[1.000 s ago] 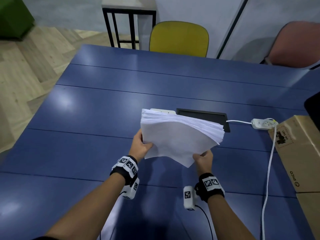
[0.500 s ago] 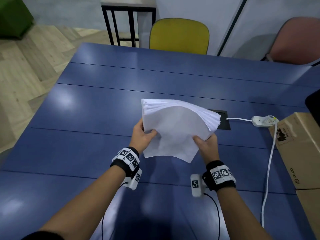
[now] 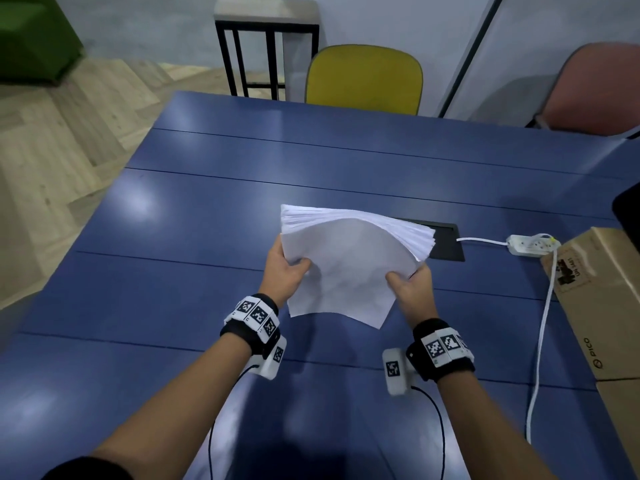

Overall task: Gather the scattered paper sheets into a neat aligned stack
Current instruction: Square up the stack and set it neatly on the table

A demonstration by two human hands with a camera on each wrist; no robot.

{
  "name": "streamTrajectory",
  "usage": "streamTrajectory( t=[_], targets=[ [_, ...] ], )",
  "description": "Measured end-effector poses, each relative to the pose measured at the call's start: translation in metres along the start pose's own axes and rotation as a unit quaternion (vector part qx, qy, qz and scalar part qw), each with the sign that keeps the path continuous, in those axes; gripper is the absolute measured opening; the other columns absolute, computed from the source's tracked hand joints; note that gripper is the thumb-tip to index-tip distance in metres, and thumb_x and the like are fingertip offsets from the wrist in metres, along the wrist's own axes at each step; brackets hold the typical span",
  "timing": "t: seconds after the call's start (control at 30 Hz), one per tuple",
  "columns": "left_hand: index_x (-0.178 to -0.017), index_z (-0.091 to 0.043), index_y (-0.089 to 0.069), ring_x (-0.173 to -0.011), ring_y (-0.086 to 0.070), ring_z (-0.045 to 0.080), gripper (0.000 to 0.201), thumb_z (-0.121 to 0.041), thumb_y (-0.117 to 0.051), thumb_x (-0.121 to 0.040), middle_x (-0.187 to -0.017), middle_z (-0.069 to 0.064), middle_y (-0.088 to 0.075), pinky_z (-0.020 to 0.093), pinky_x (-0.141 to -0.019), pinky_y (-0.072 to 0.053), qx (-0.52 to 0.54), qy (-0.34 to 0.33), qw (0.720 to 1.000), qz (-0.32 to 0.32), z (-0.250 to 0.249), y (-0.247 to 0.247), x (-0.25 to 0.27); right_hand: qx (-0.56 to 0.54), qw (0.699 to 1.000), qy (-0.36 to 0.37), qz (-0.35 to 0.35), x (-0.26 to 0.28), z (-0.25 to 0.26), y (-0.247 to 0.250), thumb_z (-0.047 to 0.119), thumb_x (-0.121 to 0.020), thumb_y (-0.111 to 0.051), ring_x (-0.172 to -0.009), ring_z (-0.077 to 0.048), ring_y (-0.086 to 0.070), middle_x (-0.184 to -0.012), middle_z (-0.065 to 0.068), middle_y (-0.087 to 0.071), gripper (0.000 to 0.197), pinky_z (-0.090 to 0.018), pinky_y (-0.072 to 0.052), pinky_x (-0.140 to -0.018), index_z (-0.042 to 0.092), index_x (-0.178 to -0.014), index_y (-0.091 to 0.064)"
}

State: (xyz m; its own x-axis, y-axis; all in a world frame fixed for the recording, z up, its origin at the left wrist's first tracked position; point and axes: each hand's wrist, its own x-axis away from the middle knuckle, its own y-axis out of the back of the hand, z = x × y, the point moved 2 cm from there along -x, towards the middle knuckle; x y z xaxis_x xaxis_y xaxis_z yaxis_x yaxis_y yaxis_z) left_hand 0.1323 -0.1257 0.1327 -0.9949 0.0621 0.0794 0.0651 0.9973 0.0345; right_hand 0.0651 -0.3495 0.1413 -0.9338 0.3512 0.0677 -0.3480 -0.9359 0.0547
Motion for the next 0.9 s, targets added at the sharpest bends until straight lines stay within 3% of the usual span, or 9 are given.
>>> streamTrajectory(
  t=[0.07, 0.17, 0.37, 0.47, 0.57, 0.63, 0.73, 0.83, 0.9],
  targets=[
    [-0.117, -0.001, -0.056, -0.083, -0.066, 0.003, 0.044, 0.016, -0.054, -0.075, -0.098, 0.002, -0.067, 0.020, -0.075, -0.053, -0.004, 0.000, 1.000, 0.002, 0.000, 0.000, 0.002, 0.000, 1.000, 0.004, 0.005, 0.002, 0.003, -0.002, 0.000, -0.068, -0.048, -0.062, -0.007, -0.057, -0.072, 0.003, -0.062, 0.037, -0.021, -0.050, -0.060, -0.012, -0.102, -0.057],
    [-0.112, -0.004, -0.057, -0.077, -0.065, -0.006, 0.043, 0.017, -0.054, -0.075, -0.094, -0.003, -0.067, 0.013, -0.070, -0.051, -0.004, -0.003, 1.000, 0.004, 0.000, 0.001, 0.003, 0.002, 1.000, 0.000, 0.005, 0.004, 0.008, 0.001, -0.001, -0.068, -0.047, -0.054, 0.001, -0.053, -0.060, 0.017, -0.060, 0.025, -0.015, -0.046, -0.055, -0.005, -0.090, -0.057],
    [-0.118, -0.011, -0.053, -0.086, -0.065, -0.006, 0.051, 0.016, -0.057, -0.075, -0.102, -0.006, -0.066, 0.013, -0.074, -0.052, -0.025, 0.020, 0.999, 0.025, 0.025, -0.001, 0.013, 0.013, 0.999, -0.040, 0.000, 0.018, -0.017, -0.003, 0.000, -0.064, -0.048, -0.047, 0.003, -0.047, -0.052, 0.016, -0.055, 0.013, -0.013, -0.043, -0.052, 0.010, -0.072, -0.052],
    [-0.121, -0.014, -0.053, -0.099, -0.065, 0.007, 0.053, 0.015, -0.056, -0.077, -0.109, -0.006, -0.066, 0.019, -0.081, -0.053, -0.020, 0.032, 0.999, 0.019, 0.032, 0.000, 0.009, 0.039, 0.997, -0.059, 0.006, 0.009, -0.027, -0.005, 0.001, -0.066, -0.050, -0.059, -0.005, -0.053, -0.071, -0.002, -0.056, 0.026, -0.025, -0.048, -0.061, -0.002, -0.091, -0.057],
    [-0.119, -0.019, -0.049, -0.100, -0.062, -0.002, 0.055, 0.015, -0.055, -0.076, -0.111, -0.007, -0.062, 0.014, -0.084, -0.050, -0.024, 0.034, 0.999, 0.017, 0.029, 0.016, -0.002, 0.083, 0.995, -0.044, 0.033, -0.009, -0.020, -0.015, -0.015, -0.076, -0.053, -0.067, 0.012, -0.060, -0.087, 0.002, -0.061, 0.034, -0.007, -0.047, -0.064, 0.005, -0.104, -0.053],
    [-0.117, -0.016, -0.049, -0.094, -0.061, -0.006, 0.052, 0.015, -0.056, -0.076, -0.109, -0.006, -0.062, 0.010, -0.080, -0.049, -0.030, 0.051, 0.998, 0.015, 0.029, 0.035, -0.010, 0.103, 0.992, -0.048, 0.064, -0.022, -0.018, -0.032, -0.022, -0.079, -0.051, -0.079, 0.017, -0.060, -0.099, 0.007, -0.061, 0.047, -0.005, -0.047, -0.072, 0.009, -0.114, -0.049],
    [-0.112, -0.009, -0.048, -0.087, -0.062, 0.004, 0.043, 0.014, -0.059, -0.078, -0.102, -0.001, -0.062, 0.010, -0.072, -0.050, -0.044, 0.097, 0.994, -0.013, 0.041, 0.067, -0.024, 0.107, 0.985, -0.084, 0.107, -0.041, -0.033, -0.065, -0.022, -0.079, -0.053, -0.091, -0.001, -0.062, -0.109, 0.000, -0.062, 0.053, -0.023, -0.053, -0.087, 0.012, -0.119, -0.047],
    [-0.104, -0.008, -0.046, -0.089, -0.059, 0.019, 0.034, 0.008, -0.063, -0.079, -0.101, 0.006, -0.059, 0.026, -0.076, -0.049, -0.085, 0.161, 0.982, -0.043, 0.061, 0.098, -0.040, 0.126, 0.973, -0.132, 0.139, -0.060, -0.060, -0.105, -0.022, -0.075, -0.057, -0.105, -0.027, -0.062, -0.120, -0.017, -0.062, 0.053, -0.040, -0.052, -0.094, 0.010, -0.115, -0.048],
    [-0.104, -0.008, -0.045, -0.089, -0.057, 0.021, 0.033, 0.005, -0.064, -0.080, -0.102, 0.007, -0.058, 0.028, -0.074, -0.046, -0.107, 0.209, 0.970, -0.060, 0.074, 0.118, -0.051, 0.133, 0.965, -0.164, 0.156, -0.071, -0.075, -0.132, -0.024, -0.073, -0.058, -0.107, -0.032, -0.060, -0.124, -0.022, -0.060, 0.054, -0.048, -0.049, -0.096, 0.008, -0.115, -0.048]
  ],
)
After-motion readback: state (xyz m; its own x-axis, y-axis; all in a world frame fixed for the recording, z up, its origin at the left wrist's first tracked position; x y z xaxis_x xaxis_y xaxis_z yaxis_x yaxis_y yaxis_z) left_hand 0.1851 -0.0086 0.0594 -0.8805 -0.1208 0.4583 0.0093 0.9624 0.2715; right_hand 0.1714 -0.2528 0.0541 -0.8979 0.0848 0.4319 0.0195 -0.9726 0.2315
